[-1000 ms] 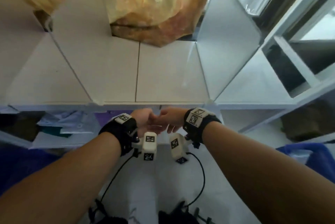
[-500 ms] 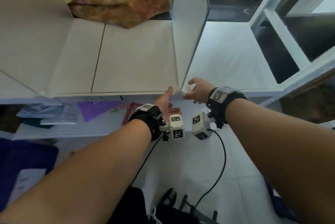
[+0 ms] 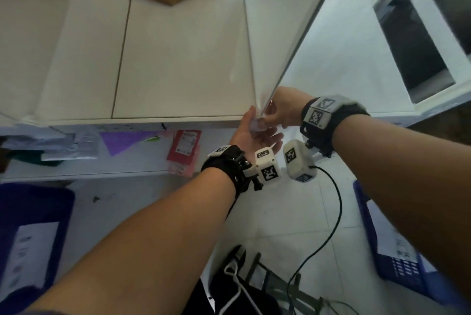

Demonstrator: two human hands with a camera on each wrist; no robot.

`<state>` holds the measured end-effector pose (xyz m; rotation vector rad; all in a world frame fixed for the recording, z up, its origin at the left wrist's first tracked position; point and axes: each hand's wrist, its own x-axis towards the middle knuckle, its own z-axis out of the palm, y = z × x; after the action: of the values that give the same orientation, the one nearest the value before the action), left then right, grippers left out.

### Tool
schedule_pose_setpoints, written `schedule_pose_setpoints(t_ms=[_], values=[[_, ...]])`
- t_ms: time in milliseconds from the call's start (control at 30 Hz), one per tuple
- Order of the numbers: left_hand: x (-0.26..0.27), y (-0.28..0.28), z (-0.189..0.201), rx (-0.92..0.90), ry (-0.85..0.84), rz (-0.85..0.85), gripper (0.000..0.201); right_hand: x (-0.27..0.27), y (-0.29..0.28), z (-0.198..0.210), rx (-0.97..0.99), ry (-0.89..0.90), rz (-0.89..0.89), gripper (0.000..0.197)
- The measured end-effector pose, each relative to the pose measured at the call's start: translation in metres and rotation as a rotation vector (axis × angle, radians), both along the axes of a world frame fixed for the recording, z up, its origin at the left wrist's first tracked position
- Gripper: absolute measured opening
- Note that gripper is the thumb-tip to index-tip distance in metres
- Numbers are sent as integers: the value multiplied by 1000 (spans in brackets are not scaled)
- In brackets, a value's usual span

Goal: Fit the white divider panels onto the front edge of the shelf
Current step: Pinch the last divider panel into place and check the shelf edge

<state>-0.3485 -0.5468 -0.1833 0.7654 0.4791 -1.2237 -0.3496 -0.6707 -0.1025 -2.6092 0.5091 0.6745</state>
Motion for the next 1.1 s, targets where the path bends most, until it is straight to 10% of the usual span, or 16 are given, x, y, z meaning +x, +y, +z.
schedule_pose_setpoints(t_ms=[667, 1100], values=[[9, 11, -15, -2, -158, 95, 84, 5, 21, -4, 119, -45, -23, 26], [36, 66, -15, 44, -155, 187, 44, 42, 73, -11, 151, -49, 97, 26]])
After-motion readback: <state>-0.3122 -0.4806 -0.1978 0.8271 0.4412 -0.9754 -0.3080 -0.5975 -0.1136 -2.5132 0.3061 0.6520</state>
